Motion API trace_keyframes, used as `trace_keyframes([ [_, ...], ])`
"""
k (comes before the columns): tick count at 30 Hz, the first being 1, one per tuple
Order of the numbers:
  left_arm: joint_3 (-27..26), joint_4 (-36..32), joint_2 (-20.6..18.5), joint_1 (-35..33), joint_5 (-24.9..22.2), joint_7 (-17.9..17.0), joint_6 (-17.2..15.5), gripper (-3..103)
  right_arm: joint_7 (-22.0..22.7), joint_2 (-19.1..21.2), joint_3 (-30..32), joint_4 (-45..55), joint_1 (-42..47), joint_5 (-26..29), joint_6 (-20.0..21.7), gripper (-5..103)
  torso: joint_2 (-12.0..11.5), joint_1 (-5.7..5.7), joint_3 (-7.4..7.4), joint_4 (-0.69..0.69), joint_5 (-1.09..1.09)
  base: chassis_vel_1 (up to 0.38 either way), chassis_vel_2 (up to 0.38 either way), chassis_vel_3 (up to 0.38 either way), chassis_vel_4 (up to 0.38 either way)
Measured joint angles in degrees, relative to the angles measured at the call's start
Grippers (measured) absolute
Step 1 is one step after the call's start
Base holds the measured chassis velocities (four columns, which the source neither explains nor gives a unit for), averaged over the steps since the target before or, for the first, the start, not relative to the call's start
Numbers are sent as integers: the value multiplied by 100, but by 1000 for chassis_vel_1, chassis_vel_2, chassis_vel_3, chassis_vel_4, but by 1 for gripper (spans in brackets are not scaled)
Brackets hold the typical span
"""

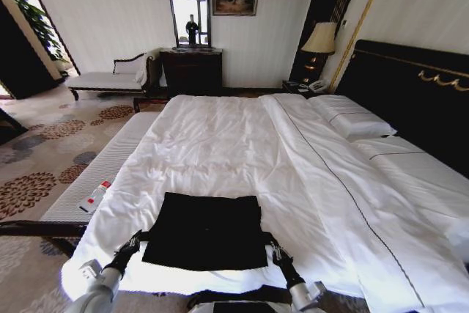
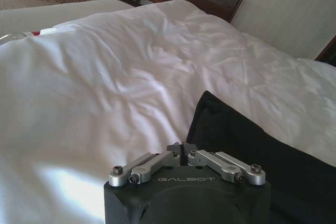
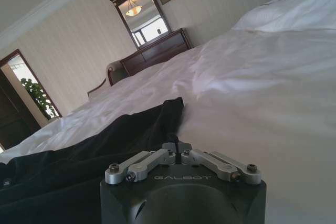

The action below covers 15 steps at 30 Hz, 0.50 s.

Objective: Fold the clothes on the bed.

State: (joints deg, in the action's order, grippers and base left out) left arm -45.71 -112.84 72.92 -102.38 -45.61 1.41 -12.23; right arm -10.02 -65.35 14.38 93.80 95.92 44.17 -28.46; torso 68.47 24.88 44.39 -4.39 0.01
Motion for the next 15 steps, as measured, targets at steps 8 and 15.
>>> trace_keyframes([
  [8,80,-490,71,-93,149,-21,149,26,-138,-68,-67,615,375,-599,-243,28,0,0,0,2,-1,0,0,0,0],
  [15,-91,-305,-87,750,-441,-186,-20,47,142,-55,127,698,467,-631,-376,49,0,0,0,-1,-2,0,0,0,0],
])
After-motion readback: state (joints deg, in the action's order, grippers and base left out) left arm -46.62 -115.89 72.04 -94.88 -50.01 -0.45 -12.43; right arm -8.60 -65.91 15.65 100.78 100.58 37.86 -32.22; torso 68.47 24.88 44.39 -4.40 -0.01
